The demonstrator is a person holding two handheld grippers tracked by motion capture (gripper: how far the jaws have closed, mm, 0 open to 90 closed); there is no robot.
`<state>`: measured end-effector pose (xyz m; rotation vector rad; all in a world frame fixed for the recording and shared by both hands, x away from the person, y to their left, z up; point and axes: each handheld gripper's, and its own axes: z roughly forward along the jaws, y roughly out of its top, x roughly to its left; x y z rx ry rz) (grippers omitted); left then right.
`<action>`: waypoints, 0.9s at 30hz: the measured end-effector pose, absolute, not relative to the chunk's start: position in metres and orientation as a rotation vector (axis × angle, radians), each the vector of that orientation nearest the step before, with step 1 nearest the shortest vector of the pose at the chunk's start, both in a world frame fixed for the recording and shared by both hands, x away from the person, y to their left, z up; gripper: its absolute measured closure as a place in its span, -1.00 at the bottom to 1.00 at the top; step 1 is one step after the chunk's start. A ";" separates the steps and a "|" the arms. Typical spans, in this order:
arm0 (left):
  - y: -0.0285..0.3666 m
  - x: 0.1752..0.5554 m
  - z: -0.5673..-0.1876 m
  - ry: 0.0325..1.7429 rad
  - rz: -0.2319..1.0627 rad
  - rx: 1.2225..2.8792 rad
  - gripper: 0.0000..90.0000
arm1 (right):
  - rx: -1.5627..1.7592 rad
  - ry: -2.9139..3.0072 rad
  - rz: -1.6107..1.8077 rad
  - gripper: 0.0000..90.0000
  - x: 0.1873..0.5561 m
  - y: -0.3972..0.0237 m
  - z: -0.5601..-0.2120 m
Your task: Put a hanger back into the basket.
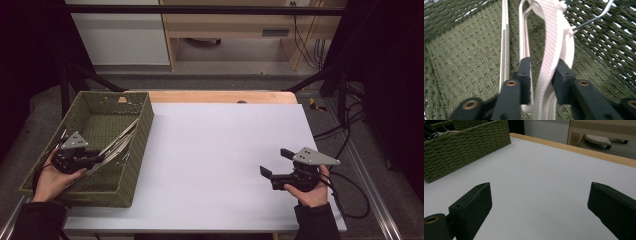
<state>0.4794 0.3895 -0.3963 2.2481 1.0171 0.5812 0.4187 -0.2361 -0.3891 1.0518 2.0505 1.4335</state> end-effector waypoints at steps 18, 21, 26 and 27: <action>0.385 0.467 -0.365 0.982 0.640 2.027 -0.11 | 1.037 2.045 1.437 -0.87 0.417 -0.236 -0.388; 0.384 0.466 -0.362 0.991 0.645 2.001 -0.23 | 1.040 2.043 1.437 -0.87 0.417 -0.236 -0.387; 0.374 0.450 -0.348 0.990 0.637 1.840 -0.46 | 1.037 2.040 1.438 -0.88 0.417 -0.236 -0.387; 0.374 0.450 -0.348 0.990 0.637 1.840 -0.52 | 1.036 2.040 1.438 -0.88 0.417 -0.237 -0.387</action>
